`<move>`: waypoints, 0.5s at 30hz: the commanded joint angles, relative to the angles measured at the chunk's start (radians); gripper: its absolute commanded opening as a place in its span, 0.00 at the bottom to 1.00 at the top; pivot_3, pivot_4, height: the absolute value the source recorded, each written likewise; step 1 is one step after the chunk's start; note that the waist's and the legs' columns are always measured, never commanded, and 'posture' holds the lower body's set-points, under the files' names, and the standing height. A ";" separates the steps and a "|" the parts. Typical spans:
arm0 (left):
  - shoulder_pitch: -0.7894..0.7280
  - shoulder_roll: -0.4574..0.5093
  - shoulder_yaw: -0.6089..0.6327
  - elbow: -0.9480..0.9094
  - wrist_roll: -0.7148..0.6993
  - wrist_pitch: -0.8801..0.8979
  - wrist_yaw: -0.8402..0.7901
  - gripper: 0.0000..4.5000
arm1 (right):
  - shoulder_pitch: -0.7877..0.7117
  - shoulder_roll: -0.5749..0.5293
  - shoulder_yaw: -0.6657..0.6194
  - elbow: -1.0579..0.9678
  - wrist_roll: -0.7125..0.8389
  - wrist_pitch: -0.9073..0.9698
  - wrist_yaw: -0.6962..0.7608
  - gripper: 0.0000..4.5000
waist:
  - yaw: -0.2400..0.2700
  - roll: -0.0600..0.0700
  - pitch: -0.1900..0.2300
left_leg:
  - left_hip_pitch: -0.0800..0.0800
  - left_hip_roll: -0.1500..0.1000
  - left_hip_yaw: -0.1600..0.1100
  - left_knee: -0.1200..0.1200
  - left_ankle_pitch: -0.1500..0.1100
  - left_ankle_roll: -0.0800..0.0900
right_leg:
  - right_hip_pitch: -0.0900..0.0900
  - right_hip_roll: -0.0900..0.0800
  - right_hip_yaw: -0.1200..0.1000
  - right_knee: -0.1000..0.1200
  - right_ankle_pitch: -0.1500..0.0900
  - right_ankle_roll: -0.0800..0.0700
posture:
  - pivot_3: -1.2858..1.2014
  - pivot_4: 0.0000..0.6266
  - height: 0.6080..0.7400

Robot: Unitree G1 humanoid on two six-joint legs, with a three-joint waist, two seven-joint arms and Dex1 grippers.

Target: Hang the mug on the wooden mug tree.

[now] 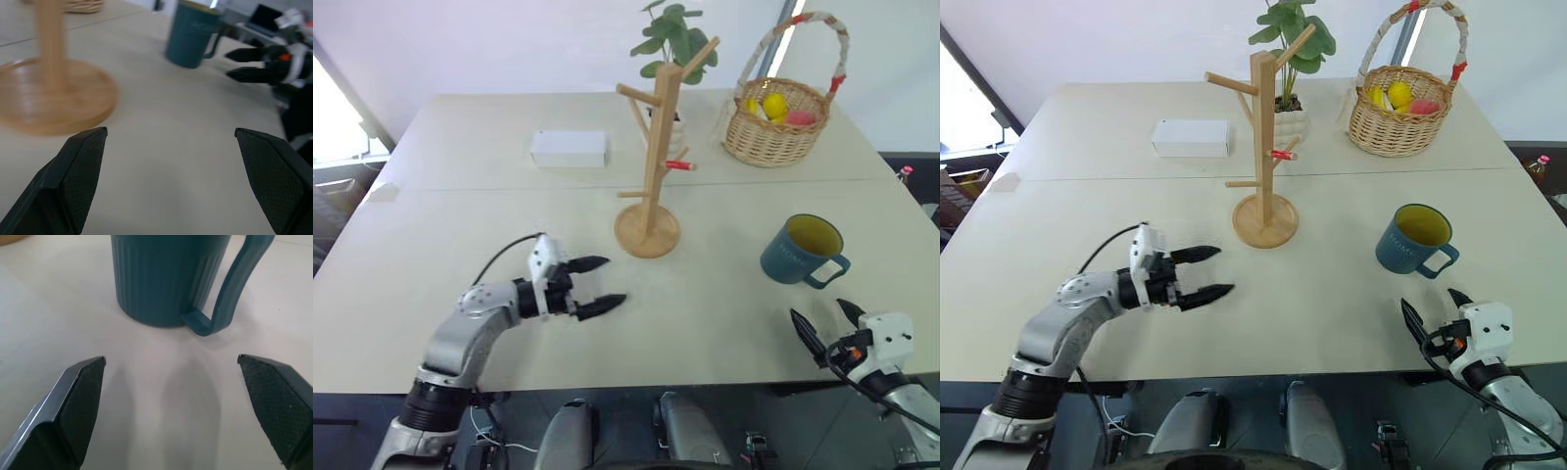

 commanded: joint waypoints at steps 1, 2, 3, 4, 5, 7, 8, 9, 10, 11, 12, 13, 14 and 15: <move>-0.043 -0.033 -0.064 -0.055 -0.006 0.006 -0.005 1.00 | -0.021 0.027 -0.009 -0.036 -0.030 -0.034 -0.064 1.00 | 0.000 0.000 0.000 | 0.000 0.000 0.000 0.000 0.000 0.000 | 0.000 0.000 0.000 0.000 0.000 0.000 | 0.52 0.24 1.00; -0.054 -0.045 -0.078 -0.055 -0.003 0.004 -0.004 1.00 | -0.038 0.039 -0.016 -0.033 -0.033 -0.037 -0.090 1.00 | 0.000 0.000 0.000 | 0.000 0.000 0.000 0.000 0.000 0.000 | 0.000 0.000 0.000 0.000 0.000 0.000 | 0.52 0.24 1.00; -0.062 -0.054 -0.087 -0.056 -0.003 0.004 -0.003 1.00 | -0.052 0.049 -0.021 -0.030 -0.038 -0.039 -0.113 1.00 | -0.003 0.000 0.000 | 0.000 0.000 0.000 0.000 0.000 0.000 | 0.000 0.000 0.000 0.000 0.000 0.000 | 0.52 0.24 1.00; -0.069 -0.061 -0.095 -0.057 -0.004 0.006 -0.001 1.00 | -0.068 0.056 -0.025 -0.023 -0.047 -0.042 -0.136 1.00 | -0.004 0.001 -0.001 | 0.000 0.000 0.001 0.000 0.000 0.000 | 0.000 0.001 0.000 0.000 0.000 0.000 | 0.52 0.24 1.00; -0.073 -0.065 -0.100 -0.059 -0.003 0.006 0.001 1.00 | -0.079 0.062 -0.028 -0.017 -0.054 -0.044 -0.155 1.00 | -0.004 0.001 -0.001 | 0.001 0.000 0.001 0.000 0.000 0.000 | 0.000 0.001 0.000 0.000 0.000 0.000 | 0.52 0.24 1.00; -0.077 -0.068 -0.102 -0.060 -0.003 0.004 0.007 1.00 | -0.098 0.072 -0.034 -0.005 -0.059 -0.047 -0.188 1.00 | -0.003 0.002 -0.001 | 0.001 0.000 0.001 0.000 0.000 0.000 | 0.000 0.001 0.000 0.000 0.000 0.000 | 0.52 0.24 1.00; -0.079 -0.068 -0.101 -0.060 -0.004 0.002 0.010 1.00 | -0.109 0.077 -0.037 0.000 -0.055 -0.046 -0.200 1.00 | -0.002 0.002 -0.001 | 0.001 0.000 0.001 0.000 0.000 0.000 | 0.000 0.002 0.000 0.000 0.000 0.000 | 0.52 0.24 1.00; -0.082 -0.067 -0.098 -0.059 -0.006 0.001 0.011 1.00 | -0.119 0.079 -0.037 0.007 -0.056 -0.047 -0.209 1.00 | -0.002 0.002 -0.001 | 0.000 0.000 0.000 0.000 0.000 0.000 | 0.000 0.002 0.000 0.000 0.000 0.000 | 0.52 0.24 1.00; -0.084 -0.065 -0.096 -0.059 -0.007 0.000 0.011 1.00 | -0.126 0.080 -0.035 0.013 -0.060 -0.049 -0.215 1.00 | -0.002 0.002 -0.001 | 0.000 0.000 0.001 0.000 0.000 0.000 | 0.000 0.002 0.000 0.000 0.000 0.000 | 0.52 0.24 1.00; -0.084 -0.062 -0.095 -0.058 -0.005 -0.001 0.011 1.00 | -0.132 0.080 -0.030 0.020 -0.066 -0.051 -0.219 1.00 | -0.001 0.002 -0.001 | 0.000 0.000 0.001 0.000 0.000 0.000 | 0.000 0.002 0.000 0.000 0.000 0.000 | 0.52 0.24 1.00; -0.085 -0.059 -0.095 -0.057 -0.004 -0.003 0.011 1.00 | -0.139 0.079 -0.026 0.027 -0.070 -0.053 -0.223 1.00 | -0.001 0.002 -0.001 | 0.000 0.000 0.001 0.000 0.000 0.000 | 0.000 0.002 0.000 0.000 0.000 0.000 | 0.52 0.24 1.00; -0.085 -0.055 -0.095 -0.056 -0.001 -0.005 0.009 1.00 | -0.150 0.080 -0.024 0.036 -0.074 -0.054 -0.231 1.00 | -0.001 0.002 -0.001 | 0.000 -0.001 0.001 0.001 0.000 0.000 | 0.000 0.001 0.000 0.000 0.000 0.000 | 0.52 0.24 1.00; -0.085 -0.052 -0.095 -0.055 0.002 -0.008 0.009 1.00 | -0.161 0.080 -0.022 0.046 -0.078 -0.053 -0.238 1.00 | -0.001 0.002 -0.001 | 0.000 -0.001 0.001 0.001 0.000 0.000 | 0.000 0.001 0.000 0.000 0.000 0.000 | 0.52 0.24 1.00; -0.085 -0.050 -0.095 -0.054 0.005 -0.010 0.009 1.00 | -0.171 0.080 -0.021 0.056 -0.085 -0.050 -0.247 1.00 | -0.002 0.002 -0.001 | 0.000 -0.001 0.001 0.001 0.000 0.000 | 0.000 0.002 0.000 0.000 0.000 0.000 | 0.52 0.24 1.00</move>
